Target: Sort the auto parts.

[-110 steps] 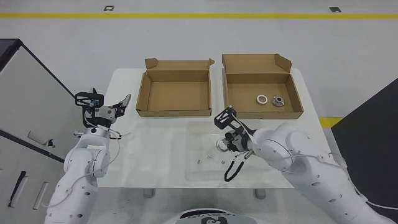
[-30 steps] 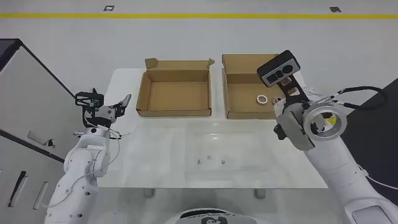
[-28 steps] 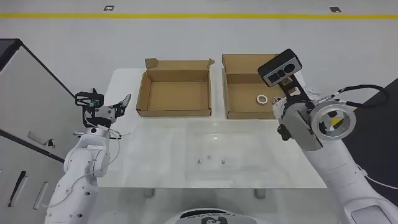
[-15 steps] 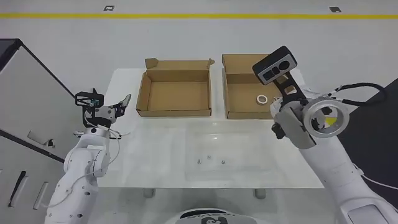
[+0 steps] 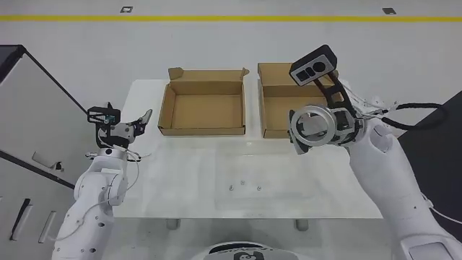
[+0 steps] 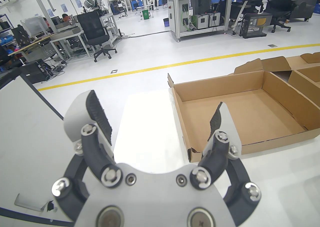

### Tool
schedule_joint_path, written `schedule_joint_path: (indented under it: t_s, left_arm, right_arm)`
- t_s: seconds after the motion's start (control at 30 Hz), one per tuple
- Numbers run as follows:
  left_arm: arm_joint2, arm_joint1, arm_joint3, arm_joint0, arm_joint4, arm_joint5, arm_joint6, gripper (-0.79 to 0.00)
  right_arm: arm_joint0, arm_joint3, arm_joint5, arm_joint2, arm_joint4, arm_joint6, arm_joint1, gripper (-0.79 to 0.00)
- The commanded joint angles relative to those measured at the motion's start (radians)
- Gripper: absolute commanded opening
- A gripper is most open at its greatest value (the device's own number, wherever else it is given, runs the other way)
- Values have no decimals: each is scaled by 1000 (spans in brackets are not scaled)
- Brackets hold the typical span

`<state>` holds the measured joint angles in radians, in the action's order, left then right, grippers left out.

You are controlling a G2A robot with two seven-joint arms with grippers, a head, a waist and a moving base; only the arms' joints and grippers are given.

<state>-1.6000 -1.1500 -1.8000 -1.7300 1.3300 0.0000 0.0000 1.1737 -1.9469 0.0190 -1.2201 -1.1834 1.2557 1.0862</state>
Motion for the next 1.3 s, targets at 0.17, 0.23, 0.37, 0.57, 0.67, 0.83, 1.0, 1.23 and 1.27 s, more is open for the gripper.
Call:
schedule_joint_path:
  t_s: [0.17, 0.23, 0.37, 0.57, 0.67, 0.83, 1.0, 1.23, 1.27]
  left_arm:
    - [0, 0, 0, 0, 0, 0, 0, 0]
    - [0, 0, 0, 0, 0, 0, 0, 0]
    - [0, 0, 0, 0, 0, 0, 0, 0]
    - [0, 0, 0, 0, 0, 0, 0, 0]
    - [0, 0, 0, 0, 0, 0, 0, 0]
    - [0, 0, 0, 0, 0, 0, 0, 0]
    - [0, 0, 0, 0, 0, 0, 0, 0]
    - [0, 0, 0, 0, 0, 0, 0, 0]
    - [0, 0, 0, 0, 0, 0, 0, 0]
  right_arm:
    - [5, 14, 28, 36, -195, 50, 18, -785]
    - [7, 19, 33, 44, -248, 54, 23, -785]
    - [7, 22, 42, 49, -302, 55, 32, -785]
    - [7, 27, 33, 36, -279, 33, 38, -785]
    - [5, 29, 24, 20, -209, 13, 38, -785]
    - [7, 18, 20, -14, -58, -25, 32, -785]
    - [19, 12, 23, -34, 35, -53, 28, -785]
    - [40, 13, 35, -42, 2, -71, 31, -785]
    - [40, 14, 37, -42, -9, -71, 32, -785]
